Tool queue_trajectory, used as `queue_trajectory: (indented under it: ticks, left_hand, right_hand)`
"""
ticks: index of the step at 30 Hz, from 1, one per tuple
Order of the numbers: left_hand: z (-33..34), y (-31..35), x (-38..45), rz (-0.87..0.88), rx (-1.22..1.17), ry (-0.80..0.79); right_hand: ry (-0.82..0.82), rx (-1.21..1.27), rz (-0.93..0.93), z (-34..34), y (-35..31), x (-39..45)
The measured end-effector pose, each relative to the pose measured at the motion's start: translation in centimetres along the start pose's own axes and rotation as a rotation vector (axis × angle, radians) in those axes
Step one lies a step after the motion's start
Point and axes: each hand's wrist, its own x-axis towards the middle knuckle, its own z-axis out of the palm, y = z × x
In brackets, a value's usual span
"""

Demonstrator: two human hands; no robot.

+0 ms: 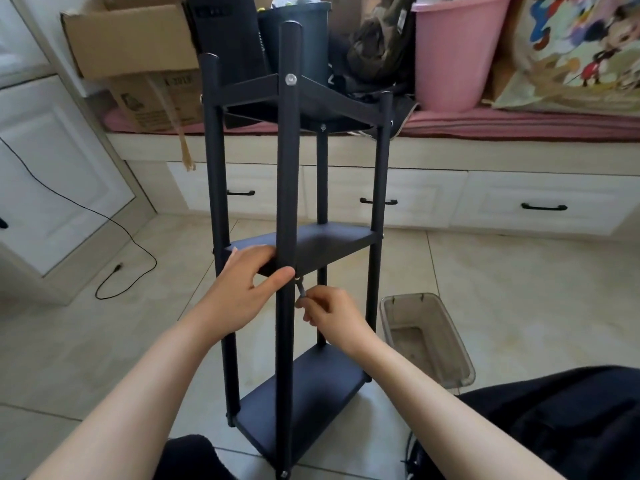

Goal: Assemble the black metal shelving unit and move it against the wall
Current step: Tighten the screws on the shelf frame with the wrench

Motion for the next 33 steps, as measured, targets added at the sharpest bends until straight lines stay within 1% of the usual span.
queue_trajectory:
  ticks: [4, 7, 13, 17, 26, 33]
  left_hand:
    - [-0.2, -0.1, 0.1, -0.019, -0.044, 0.016]
    - [-0.2, -0.1, 0.1, -0.038, -0.050, 0.025]
    - [-0.4, 0.1, 0.3, 0.026, -0.051, 0.053]
    - [-0.5, -0.3, 0.5, 0.014, -0.057, 0.039]
    - [-0.7, -0.5, 0.5, 0.002, -0.045, 0.068]
    - [-0.7, -1.0, 0.4, -0.061, -0.021, 0.106]
  right_hand:
    - [0.034, 0.081, 0.012, 0.8, 0.4, 0.3]
    - [0.047, 0.096, -0.001, 1.5, 0.6, 0.4]
    - [0.073, 0.131, -0.062, 1.8, 0.3, 0.6]
    - [0.091, 0.131, -0.095, 1.7, 0.4, 0.5]
    - [0.114, 0.122, -0.118, 1.6, 0.5, 0.8]
    - [0.138, 0.118, -0.152, 2.0, 0.1, 1.2]
